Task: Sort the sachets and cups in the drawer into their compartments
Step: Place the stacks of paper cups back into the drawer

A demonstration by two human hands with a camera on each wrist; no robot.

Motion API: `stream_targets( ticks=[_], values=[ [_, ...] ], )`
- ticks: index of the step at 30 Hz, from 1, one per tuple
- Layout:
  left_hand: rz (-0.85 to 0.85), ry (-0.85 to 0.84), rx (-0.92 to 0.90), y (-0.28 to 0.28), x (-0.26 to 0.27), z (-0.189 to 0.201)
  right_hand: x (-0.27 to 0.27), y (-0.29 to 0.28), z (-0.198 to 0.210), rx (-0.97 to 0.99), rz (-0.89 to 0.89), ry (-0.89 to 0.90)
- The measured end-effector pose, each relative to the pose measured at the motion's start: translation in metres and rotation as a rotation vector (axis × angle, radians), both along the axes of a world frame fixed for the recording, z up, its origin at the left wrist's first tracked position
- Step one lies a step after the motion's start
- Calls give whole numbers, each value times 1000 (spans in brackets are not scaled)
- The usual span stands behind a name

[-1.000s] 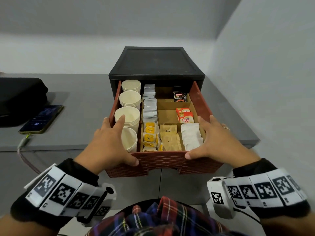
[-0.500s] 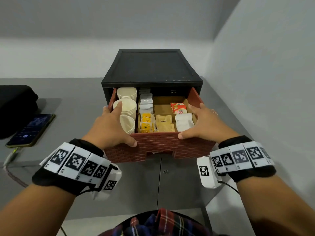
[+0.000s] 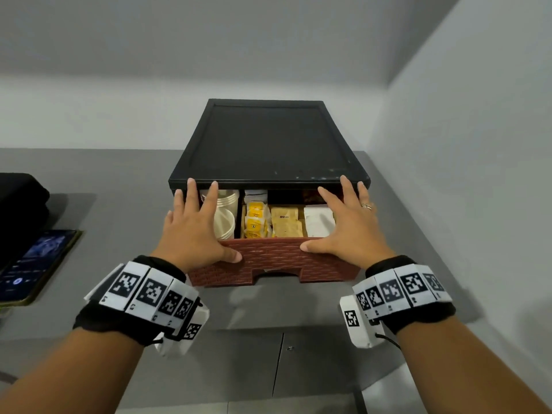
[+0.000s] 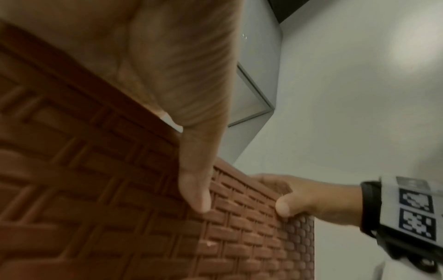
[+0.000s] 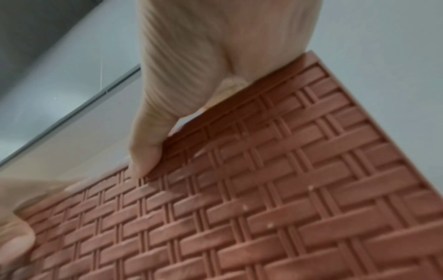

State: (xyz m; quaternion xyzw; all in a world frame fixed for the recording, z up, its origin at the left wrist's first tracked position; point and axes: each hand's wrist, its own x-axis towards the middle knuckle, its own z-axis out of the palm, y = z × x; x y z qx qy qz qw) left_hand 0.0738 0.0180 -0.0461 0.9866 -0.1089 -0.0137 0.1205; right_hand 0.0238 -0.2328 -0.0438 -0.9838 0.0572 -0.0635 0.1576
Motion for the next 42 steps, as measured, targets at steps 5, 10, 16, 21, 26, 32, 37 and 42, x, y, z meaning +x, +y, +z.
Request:
stream_targets(
  ticks=[5,10,16,21,26,32,37,42],
  values=[
    [1,-123,116,-8,21,-6,28,-2,-3,-121,17,-44],
    [-10,-167,144,-11,36,-9,45,-4,-4,-199,24,-42],
    [-3,-238,166,-15,54,-11,62,-6,-3,-251,7,-56],
    [47,-444,114,-19,63,-31,77,0,-18,-266,-59,-224],
    [55,-590,63,-21,79,-47,89,-9,-35,-356,-67,-378],
    [51,-629,75,-24,85,-50,95,-17,-49,-400,-77,-427],
    [60,-587,110,-23,82,-46,94,-14,-44,-348,-54,-439],
    [65,-435,108,-24,75,-38,88,-6,-29,-308,-86,-304]
  ],
)
